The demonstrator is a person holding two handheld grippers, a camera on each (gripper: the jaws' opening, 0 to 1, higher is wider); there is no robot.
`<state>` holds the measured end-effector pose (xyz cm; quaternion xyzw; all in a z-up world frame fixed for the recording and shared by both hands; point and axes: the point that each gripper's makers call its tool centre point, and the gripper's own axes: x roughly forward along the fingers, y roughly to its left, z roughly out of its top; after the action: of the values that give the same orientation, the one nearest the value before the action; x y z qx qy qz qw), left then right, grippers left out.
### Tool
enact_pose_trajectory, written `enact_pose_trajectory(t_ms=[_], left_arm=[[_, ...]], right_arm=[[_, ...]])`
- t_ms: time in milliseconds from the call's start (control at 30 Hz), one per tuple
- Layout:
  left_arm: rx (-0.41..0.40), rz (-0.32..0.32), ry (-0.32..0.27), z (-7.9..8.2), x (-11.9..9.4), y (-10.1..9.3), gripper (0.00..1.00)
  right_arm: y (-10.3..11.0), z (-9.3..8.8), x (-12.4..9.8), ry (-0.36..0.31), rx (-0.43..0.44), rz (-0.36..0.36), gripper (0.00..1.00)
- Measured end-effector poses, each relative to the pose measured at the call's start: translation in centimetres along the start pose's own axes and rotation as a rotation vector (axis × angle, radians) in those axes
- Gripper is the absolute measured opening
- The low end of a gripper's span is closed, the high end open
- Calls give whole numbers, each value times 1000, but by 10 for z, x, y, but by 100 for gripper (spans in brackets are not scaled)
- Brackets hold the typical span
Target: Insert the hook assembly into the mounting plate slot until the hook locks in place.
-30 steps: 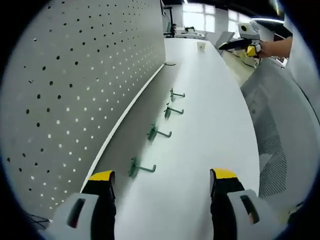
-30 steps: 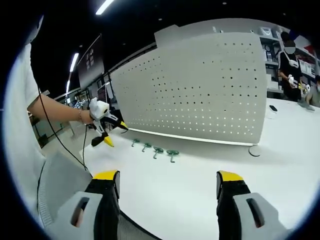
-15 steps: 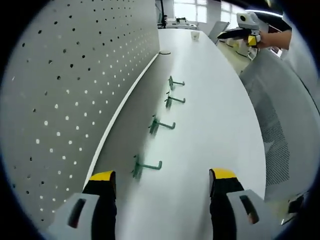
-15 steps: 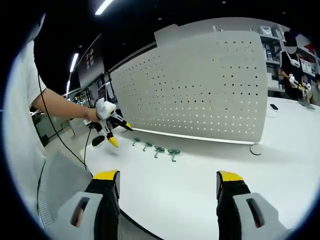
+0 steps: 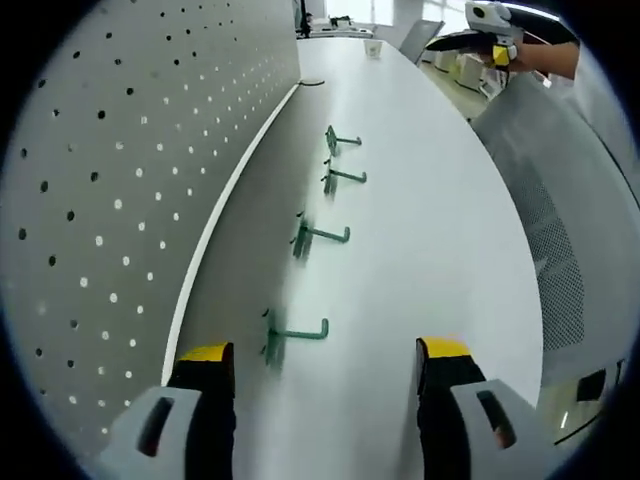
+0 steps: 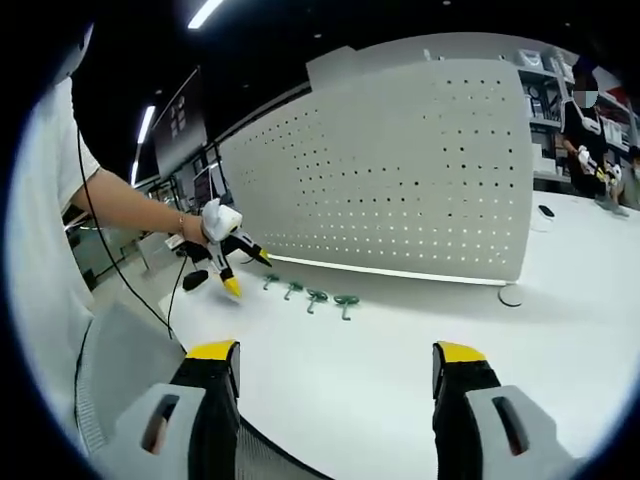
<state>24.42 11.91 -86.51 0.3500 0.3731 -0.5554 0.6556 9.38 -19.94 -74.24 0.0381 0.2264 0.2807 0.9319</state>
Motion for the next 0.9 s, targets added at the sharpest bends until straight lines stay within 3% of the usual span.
enact_pose_trajectory(t_ms=[500,900], left_arm=[[43,-31,73,-9,12,0,72],[24,-58,65,-9,14,-4,69]], right_arm=[[-3,-1,-3,0,11,-13,76],[-5,-3,-4,1,14,-19,76]])
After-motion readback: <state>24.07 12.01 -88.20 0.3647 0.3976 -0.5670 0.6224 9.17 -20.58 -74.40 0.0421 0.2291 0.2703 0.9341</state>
